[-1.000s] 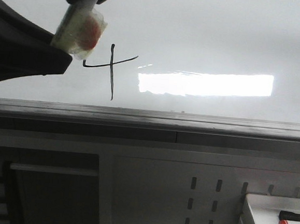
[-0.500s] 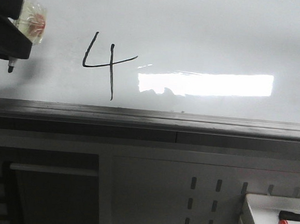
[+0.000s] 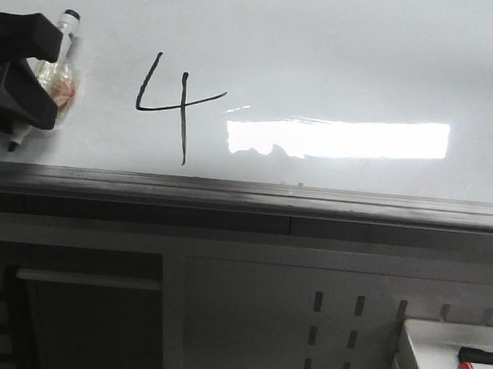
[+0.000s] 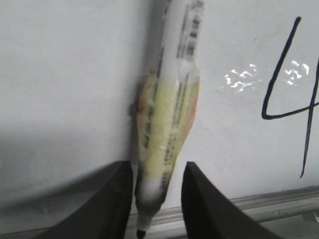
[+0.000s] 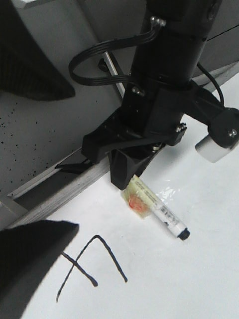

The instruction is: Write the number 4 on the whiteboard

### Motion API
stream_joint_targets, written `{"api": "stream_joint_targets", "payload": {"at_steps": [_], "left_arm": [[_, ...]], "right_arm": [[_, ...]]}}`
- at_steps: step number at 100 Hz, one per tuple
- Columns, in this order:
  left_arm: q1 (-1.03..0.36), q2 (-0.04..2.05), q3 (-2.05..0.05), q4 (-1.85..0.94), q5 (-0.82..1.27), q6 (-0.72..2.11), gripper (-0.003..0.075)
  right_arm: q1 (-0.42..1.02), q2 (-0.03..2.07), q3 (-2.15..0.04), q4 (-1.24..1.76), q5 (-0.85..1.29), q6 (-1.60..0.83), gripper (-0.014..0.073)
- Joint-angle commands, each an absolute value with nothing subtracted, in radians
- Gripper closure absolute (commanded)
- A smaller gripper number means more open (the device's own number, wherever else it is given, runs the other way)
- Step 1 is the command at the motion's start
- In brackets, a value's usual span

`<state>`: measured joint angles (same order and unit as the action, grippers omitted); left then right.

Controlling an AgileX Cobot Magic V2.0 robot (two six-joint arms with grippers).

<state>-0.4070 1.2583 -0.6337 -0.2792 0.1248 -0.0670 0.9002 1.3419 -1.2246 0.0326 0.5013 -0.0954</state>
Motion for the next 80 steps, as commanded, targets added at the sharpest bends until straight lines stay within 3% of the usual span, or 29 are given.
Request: {"api": "stream_joint_targets", "payload": {"at_steps": [1,20,27,42,58,80], "left_arm": [[-0.405,1.24,-0.67,-0.29,0.048,-0.076,0.041],[-0.405,1.193,-0.67,-0.278,0.046,-0.076,0.0412],[-0.405,1.142,-0.67,-0.262,0.042,-0.074,0.0423],[-0.405,0.978,-0.659,-0.168,0.042,-0.056,0.0517],[-0.405,0.772,-0.603,-0.088,0.033,-0.056,0.0738],[-0.405,0.482,-0.441,-0.082,0.026,-0.011,0.074]], "right_arm": [[0.899,1.297,-1.257,0.023,0.435,-0.105,0.0146],[0.895,1.262,-1.253,0.01,0.451,-0.105,0.0188],[0.886,1.236,-1.238,0.01,0.451,-0.105,0.0302],[0.868,1.151,-1.151,0.008,0.418,-0.105,0.0664],[0.868,1.021,-1.003,-0.006,0.31,-0.105,0.0658],[0.868,0.783,-0.727,-0.035,0.117,-0.105,0.0658]]}}
